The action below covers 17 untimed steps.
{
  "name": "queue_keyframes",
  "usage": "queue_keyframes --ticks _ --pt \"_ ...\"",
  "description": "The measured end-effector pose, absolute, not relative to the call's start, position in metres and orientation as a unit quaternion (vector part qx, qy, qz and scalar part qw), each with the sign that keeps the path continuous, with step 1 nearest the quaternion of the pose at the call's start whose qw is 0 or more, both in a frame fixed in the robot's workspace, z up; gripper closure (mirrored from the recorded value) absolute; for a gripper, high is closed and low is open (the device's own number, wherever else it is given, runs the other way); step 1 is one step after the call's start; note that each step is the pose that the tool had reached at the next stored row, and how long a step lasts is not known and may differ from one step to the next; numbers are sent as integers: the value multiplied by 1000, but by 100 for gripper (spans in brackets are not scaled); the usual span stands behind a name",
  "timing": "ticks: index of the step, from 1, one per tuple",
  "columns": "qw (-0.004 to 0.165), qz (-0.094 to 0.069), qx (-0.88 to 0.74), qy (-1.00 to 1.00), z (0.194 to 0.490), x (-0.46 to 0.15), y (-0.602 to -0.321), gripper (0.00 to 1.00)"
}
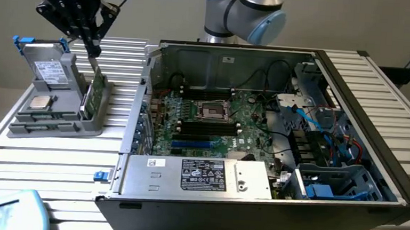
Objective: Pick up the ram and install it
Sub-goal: 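Reach for the ram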
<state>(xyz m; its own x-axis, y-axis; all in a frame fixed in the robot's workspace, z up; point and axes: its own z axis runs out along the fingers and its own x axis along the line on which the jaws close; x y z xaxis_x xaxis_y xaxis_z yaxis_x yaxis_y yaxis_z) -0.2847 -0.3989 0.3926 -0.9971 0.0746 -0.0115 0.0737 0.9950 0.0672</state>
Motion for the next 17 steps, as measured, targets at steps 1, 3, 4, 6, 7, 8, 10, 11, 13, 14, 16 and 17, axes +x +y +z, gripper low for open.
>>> queue_keyframes --ticks 1,3,4,6,7,8,10,11,13,14,16,17 --pt "7 33 37 999 393 -289 -399 89" --pt "6 34 37 999 393 -298 -399 89" --pt "6 34 37 999 393 -303 -399 89" --pt "6 34 37 999 393 -312 -399 89" --pt "5 34 37 999 393 -317 -399 89" --pt "5 34 37 999 393 -321 -399 89" --pt "4 34 37 999 393 -330 -399 89" --pt "3 34 37 999 393 -334 -399 89" --pt "0 33 37 999 393 -344 -400 89" --pt "-2 33 37 999 393 -348 -400 89" --pt "-6 33 38 999 392 -357 -400 89" --pt "-8 33 38 999 392 -361 -401 89"
